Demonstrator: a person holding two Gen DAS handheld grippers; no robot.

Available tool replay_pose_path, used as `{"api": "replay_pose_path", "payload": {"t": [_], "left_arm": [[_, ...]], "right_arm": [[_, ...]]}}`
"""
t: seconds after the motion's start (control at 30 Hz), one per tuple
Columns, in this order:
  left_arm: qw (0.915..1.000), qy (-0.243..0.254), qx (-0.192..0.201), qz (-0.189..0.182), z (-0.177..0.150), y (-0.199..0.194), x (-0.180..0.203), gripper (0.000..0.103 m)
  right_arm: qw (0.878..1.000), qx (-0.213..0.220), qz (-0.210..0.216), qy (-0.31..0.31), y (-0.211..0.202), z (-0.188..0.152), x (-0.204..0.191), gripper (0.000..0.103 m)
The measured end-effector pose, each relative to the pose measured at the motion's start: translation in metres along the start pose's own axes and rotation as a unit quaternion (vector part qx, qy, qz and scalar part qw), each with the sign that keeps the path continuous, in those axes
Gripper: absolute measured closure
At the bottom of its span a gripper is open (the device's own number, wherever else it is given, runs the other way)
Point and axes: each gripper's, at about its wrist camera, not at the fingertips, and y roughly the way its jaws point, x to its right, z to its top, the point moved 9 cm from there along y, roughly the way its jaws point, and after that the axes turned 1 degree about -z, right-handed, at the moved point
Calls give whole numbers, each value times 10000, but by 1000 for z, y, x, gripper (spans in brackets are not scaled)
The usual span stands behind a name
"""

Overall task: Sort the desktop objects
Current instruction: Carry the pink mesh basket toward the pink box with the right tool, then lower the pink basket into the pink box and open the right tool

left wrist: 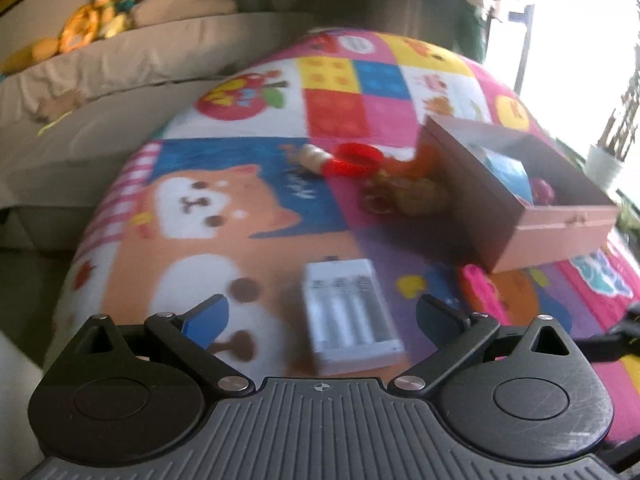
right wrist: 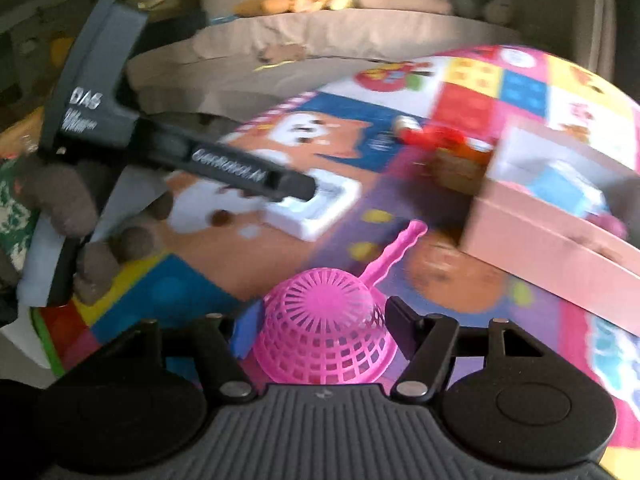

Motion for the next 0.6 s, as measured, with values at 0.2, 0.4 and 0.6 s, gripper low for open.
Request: {"api": "replay_pose_path", "payload": {"t": [0.2, 0.4, 0.6], "left_arm": [[9992, 229, -308, 50, -4, 23, 22, 23], [9988, 338, -359, 76, -8, 21, 24, 50], [9976, 675, -138, -71, -11, -9, 43, 51]], "right_arm": [[9995, -264, -122, -103, -28, -29, 21, 38], [9994, -233, -251, -49, -42, -42, 29, 38], [9976, 170, -629, -229, -71, -32, 39, 38]]}}
